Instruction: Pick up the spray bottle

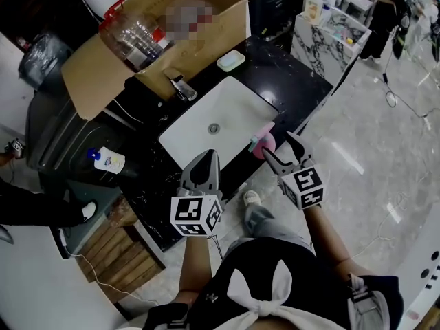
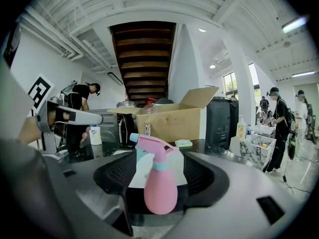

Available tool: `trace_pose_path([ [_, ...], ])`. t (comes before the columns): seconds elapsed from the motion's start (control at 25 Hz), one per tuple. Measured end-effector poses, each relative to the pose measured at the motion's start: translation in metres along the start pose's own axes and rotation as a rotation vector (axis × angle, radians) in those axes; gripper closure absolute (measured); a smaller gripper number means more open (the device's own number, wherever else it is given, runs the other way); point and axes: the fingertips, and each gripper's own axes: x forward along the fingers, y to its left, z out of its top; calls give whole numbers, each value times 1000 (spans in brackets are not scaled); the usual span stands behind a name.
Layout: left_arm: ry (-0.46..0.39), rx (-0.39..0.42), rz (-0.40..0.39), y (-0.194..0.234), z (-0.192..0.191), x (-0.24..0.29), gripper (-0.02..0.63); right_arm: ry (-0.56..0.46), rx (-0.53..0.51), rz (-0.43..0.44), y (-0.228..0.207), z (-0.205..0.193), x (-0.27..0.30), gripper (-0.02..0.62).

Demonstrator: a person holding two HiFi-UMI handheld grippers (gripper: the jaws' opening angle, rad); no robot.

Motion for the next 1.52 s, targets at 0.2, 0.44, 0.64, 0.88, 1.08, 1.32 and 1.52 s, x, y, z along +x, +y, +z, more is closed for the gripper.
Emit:
trace_pose_path([
  [0.2, 12, -3, -2, 5, -3, 5, 578, 28, -24, 1, -1, -6, 9, 314],
  [0.44, 27, -8, -6, 8, -7, 9, 578, 54, -41, 0, -2, -11, 16, 314],
  [0.64, 40, -9, -13, 10, -10, 14, 578, 77, -64, -1, -3, -16, 21, 314],
  [0.88, 51, -11, -15, 13, -12, 17, 578, 87, -73, 0, -4, -18, 27, 314],
  [1.08, 60, -18, -15, 15, -16, 19, 578, 93, -71, 2, -5, -21, 32, 316],
  [1.32, 67, -27, -19, 16, -19, 23, 578, 98, -84, 11, -4, -20, 39, 316],
  [1.52, 70, -30, -29, 11, -21, 27, 578, 99, -84, 25, -6, -21, 43, 318],
])
